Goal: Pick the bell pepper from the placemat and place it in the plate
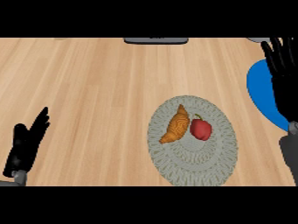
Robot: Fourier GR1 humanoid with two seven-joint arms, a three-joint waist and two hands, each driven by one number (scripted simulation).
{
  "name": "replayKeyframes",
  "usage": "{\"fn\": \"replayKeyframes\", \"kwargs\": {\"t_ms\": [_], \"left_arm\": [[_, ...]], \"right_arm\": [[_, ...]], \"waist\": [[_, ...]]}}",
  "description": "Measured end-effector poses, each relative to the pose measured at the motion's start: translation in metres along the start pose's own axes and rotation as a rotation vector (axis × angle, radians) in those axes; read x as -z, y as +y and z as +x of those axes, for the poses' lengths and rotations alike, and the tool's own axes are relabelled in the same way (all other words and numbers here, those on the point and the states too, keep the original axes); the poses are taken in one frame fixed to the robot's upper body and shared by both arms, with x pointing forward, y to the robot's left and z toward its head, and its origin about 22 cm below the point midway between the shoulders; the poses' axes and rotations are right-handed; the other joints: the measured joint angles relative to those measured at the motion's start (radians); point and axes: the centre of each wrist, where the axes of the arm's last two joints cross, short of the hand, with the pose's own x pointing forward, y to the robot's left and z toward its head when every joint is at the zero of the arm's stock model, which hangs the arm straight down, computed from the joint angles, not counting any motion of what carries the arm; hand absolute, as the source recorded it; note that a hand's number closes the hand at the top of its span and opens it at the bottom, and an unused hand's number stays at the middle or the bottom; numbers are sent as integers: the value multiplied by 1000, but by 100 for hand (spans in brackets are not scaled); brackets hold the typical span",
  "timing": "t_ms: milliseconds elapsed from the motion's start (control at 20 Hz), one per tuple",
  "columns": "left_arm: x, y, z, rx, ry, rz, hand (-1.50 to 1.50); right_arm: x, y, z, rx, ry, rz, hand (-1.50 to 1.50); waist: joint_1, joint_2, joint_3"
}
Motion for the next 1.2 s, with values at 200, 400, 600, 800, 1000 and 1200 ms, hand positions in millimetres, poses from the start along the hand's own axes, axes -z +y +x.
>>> {"fn": "replayKeyframes", "kwargs": {"t_ms": [200,400,600,800,1000,1200], "left_arm": [[7,-6,23,-41,-80,-12,0],[13,-11,46,-72,-162,-30,0],[16,-18,56,-122,-195,-62,0],[19,-22,66,-138,-202,-86,0],[24,-20,63,-144,-199,-89,0],[27,-21,70,-143,-199,-90,0]], "right_arm": [[0,-1,-7,-108,38,106,150],[7,-19,3,-476,59,253,-150],[-18,-44,-32,-579,-9,105,-150],[-53,-50,-71,-643,-2,173,-150],[-67,-58,-75,-780,37,275,-150],[-75,-52,-66,-879,86,337,-150]], "waist": [[2,16,5],[-3,18,-10],[-11,24,2],[-8,25,7],[-9,24,7],[-10,23,7]]}}
